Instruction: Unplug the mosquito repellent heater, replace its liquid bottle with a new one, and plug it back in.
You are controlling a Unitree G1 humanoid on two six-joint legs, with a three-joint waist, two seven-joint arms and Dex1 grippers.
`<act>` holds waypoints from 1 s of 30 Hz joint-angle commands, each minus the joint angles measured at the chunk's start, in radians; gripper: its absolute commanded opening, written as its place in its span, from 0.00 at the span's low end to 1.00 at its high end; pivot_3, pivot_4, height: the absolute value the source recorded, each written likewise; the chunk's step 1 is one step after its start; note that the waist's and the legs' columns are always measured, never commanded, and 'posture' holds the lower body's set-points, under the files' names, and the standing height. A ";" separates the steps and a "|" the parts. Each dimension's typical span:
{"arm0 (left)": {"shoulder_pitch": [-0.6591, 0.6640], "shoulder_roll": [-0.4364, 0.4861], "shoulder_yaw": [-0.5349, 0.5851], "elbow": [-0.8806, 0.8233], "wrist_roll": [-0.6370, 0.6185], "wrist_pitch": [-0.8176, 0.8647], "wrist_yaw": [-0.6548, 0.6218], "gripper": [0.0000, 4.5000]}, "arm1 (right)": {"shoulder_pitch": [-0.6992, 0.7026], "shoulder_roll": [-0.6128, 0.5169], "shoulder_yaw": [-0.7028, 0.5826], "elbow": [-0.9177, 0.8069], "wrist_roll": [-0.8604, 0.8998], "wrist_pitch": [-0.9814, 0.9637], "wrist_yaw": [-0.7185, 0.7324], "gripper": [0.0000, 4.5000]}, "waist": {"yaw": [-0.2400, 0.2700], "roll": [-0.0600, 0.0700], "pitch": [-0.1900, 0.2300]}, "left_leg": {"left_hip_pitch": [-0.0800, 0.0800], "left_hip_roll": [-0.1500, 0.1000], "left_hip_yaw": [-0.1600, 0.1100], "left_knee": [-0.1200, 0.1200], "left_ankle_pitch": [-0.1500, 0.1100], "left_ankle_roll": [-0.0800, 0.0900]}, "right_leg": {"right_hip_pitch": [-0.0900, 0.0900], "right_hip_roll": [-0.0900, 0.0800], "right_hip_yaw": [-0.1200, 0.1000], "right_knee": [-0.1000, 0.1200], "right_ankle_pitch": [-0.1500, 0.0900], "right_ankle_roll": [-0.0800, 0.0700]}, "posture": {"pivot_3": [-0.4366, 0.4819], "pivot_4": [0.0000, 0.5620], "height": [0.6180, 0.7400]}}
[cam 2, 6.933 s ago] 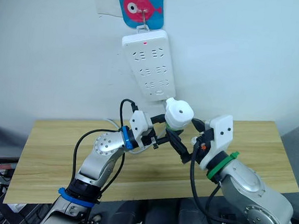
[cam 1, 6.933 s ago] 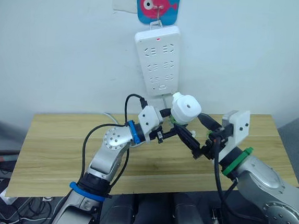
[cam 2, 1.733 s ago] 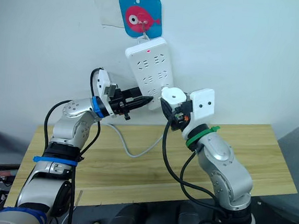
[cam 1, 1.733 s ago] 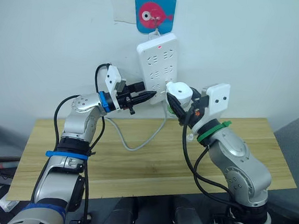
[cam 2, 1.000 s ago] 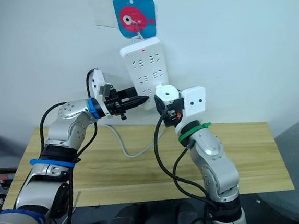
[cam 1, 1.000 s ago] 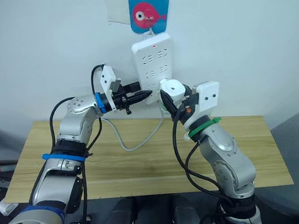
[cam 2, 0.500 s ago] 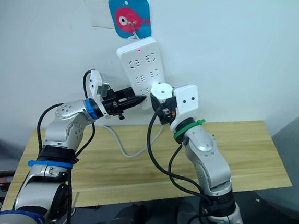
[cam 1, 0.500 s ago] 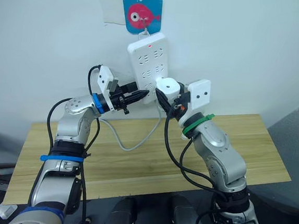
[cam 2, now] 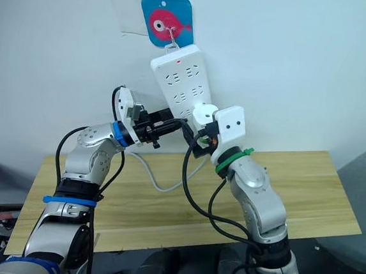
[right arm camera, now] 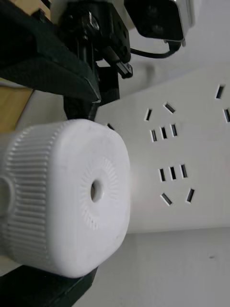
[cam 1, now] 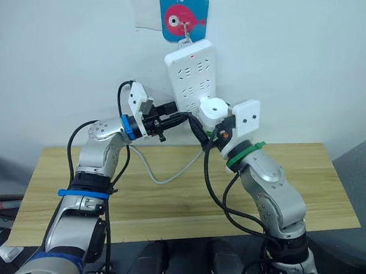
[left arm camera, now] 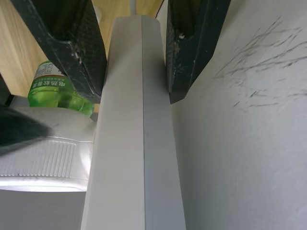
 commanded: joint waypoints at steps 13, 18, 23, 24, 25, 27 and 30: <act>-0.062 0.037 -0.004 0.067 0.007 -0.050 -0.048 0.29 | 0.156 -0.242 -0.208 -0.359 0.254 0.210 0.151 0.99 | 0.001 -0.001 0.000 | 0.002 0.001 0.000 -0.004 -0.001 0.002 | 0.002 0.000 -0.001 0.000 0.000 0.000 | 0.29 0.47 1.00; -0.080 0.045 0.001 0.109 0.020 -0.079 -0.046 0.46 | 0.167 -0.292 -0.229 -0.358 0.301 0.204 0.181 1.00 | 0.000 -0.001 0.000 | 0.002 0.001 0.001 -0.003 -0.001 0.002 | 0.002 0.000 -0.001 0.000 0.000 0.000 | 0.29 0.46 1.00; -0.045 0.097 0.025 0.074 0.013 -0.057 -0.057 0.79 | 0.154 -0.338 -0.226 -0.330 0.330 0.176 0.234 1.00 | -0.002 -0.001 0.000 | 0.002 0.001 0.001 -0.004 -0.001 0.002 | 0.002 0.000 -0.001 0.000 0.000 0.000 | 0.30 0.44 1.00; -0.030 0.111 0.031 0.054 0.009 -0.055 -0.054 0.86 | 0.154 -0.349 -0.226 -0.322 0.333 0.169 0.248 1.00 | -0.005 -0.001 0.000 | 0.002 0.001 0.001 -0.004 -0.001 0.002 | 0.002 0.000 -0.001 0.000 0.000 0.000 | 0.30 0.44 1.00; -0.007 0.123 0.041 0.023 0.003 -0.055 -0.048 0.93 | 0.156 -0.360 -0.222 -0.311 0.331 0.156 0.264 1.00 | -0.008 -0.001 0.000 | 0.002 0.001 0.001 -0.004 -0.001 0.002 | 0.002 0.000 -0.001 0.000 0.000 0.000 | 0.32 0.43 1.00; 0.048 0.150 0.051 -0.060 -0.019 -0.024 -0.046 1.00 | 0.161 -0.373 -0.217 -0.288 0.325 0.127 0.286 1.00 | -0.011 -0.001 0.000 | 0.003 0.002 0.001 -0.004 -0.001 0.002 | 0.002 0.000 -0.001 0.000 0.000 0.000 | 0.35 0.42 1.00; 0.150 0.200 0.077 -0.210 -0.057 0.043 -0.038 1.00 | 0.158 -0.380 -0.194 -0.248 0.322 0.084 0.327 0.81 | -0.010 -0.001 0.000 | 0.003 0.002 0.001 -0.004 -0.001 0.002 | 0.001 0.000 0.000 0.000 0.000 0.000 | 0.38 0.42 1.00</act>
